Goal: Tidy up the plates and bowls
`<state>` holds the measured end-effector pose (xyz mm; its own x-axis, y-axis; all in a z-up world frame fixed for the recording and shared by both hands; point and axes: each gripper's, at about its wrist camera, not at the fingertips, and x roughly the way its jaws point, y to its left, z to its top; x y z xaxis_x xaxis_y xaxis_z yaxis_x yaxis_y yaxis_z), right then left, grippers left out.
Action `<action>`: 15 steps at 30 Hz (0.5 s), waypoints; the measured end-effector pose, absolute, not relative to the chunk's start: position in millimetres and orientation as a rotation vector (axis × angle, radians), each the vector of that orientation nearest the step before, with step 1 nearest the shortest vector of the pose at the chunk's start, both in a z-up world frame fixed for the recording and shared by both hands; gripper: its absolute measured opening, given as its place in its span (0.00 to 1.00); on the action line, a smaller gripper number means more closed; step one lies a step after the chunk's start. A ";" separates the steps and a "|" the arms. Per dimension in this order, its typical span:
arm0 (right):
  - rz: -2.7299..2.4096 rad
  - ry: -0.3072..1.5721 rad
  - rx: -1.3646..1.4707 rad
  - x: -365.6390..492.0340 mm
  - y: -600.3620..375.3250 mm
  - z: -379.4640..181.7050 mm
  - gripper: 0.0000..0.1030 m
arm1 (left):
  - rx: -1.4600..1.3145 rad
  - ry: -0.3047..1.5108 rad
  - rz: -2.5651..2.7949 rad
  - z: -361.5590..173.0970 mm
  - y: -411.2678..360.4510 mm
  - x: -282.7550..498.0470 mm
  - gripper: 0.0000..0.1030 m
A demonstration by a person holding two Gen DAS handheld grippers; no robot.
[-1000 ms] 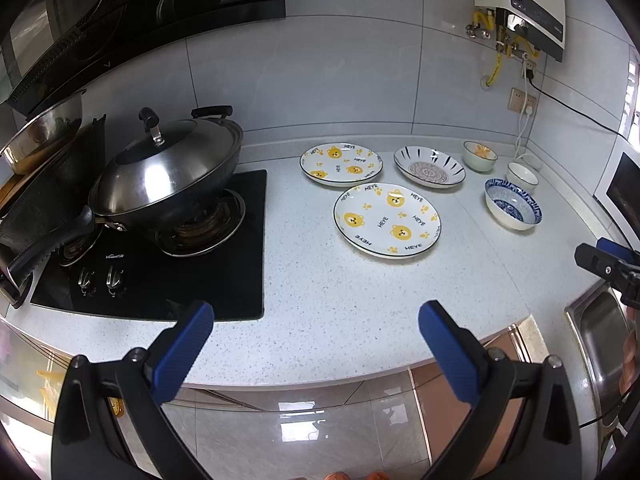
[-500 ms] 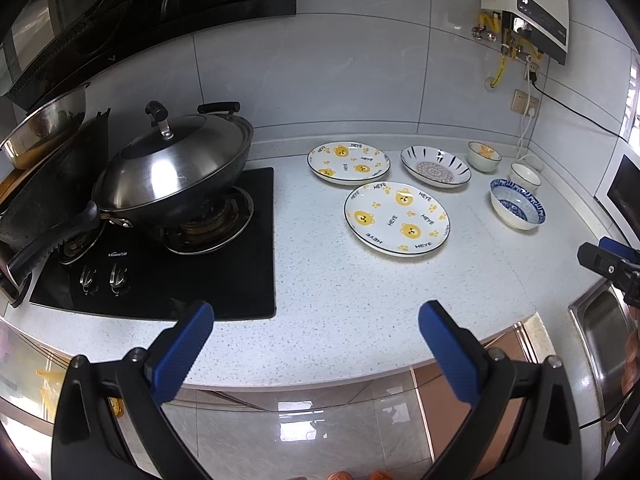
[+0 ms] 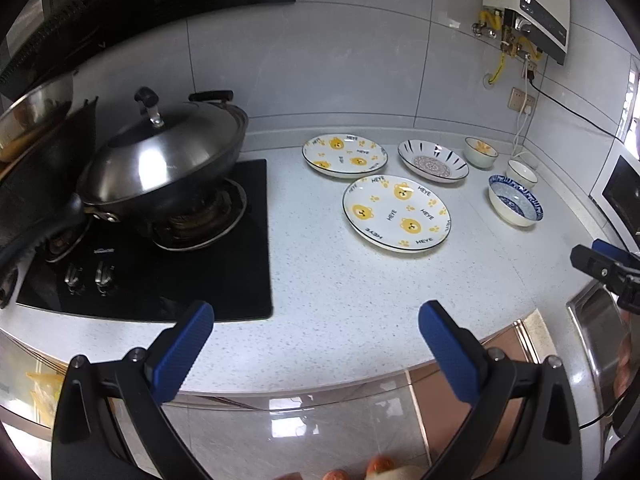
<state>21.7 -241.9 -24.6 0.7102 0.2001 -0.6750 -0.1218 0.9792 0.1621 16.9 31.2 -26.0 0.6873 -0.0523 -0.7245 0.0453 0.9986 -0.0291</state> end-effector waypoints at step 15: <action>0.365 0.818 0.055 174.0 -258.2 -46.5 0.99 | -0.007 0.870 0.058 -37.7 -23.2 153.6 1.00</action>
<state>174.0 -258.2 -46.5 0.6250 0.3389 -0.7032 -0.2972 0.9363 0.1871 153.6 -23.2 -37.7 0.6434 0.0484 -0.7640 -0.0541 0.9984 0.0177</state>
